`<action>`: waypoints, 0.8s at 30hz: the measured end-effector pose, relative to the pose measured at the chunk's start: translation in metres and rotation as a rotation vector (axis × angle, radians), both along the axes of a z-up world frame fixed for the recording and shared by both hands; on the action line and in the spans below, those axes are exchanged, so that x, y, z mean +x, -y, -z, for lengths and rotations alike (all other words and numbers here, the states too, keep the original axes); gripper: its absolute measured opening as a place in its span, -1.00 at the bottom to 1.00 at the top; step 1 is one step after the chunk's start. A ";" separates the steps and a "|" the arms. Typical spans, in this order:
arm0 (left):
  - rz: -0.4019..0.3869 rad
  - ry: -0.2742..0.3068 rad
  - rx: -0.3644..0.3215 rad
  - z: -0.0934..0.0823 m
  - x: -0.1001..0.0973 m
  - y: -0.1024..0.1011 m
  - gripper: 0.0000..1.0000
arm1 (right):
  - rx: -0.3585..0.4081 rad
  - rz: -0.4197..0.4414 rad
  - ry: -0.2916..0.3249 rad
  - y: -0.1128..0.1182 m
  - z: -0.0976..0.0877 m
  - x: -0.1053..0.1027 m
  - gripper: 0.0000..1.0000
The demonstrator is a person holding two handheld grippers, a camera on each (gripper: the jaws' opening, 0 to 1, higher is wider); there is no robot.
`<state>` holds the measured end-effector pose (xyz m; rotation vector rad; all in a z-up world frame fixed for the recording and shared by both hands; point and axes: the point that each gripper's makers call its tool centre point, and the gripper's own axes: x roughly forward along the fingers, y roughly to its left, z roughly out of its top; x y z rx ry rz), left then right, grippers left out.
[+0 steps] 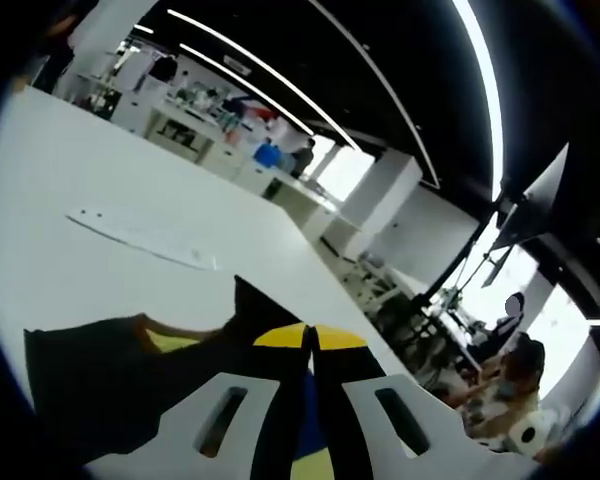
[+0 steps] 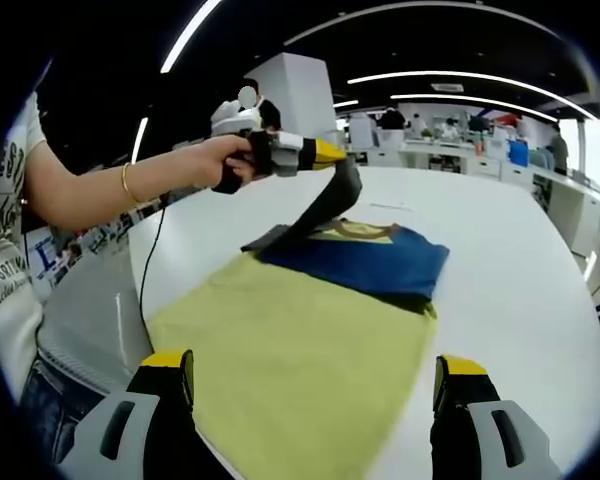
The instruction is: Fold the garment on the visible template until the final outline fits inside the template.
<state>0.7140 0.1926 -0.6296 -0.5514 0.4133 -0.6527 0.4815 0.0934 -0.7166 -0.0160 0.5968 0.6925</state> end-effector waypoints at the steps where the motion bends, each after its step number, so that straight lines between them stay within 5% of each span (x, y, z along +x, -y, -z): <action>1: 0.007 0.000 0.000 0.000 0.000 0.003 -1.00 | 0.000 0.002 0.000 0.001 0.000 0.000 0.98; 13: 0.074 -0.025 0.007 0.020 -0.007 0.041 -1.00 | 0.003 0.025 -0.008 0.010 0.003 -0.002 0.98; 24: 0.166 -0.075 0.083 0.056 -0.021 0.079 -1.00 | 0.003 0.039 -0.014 0.015 0.007 -0.004 0.98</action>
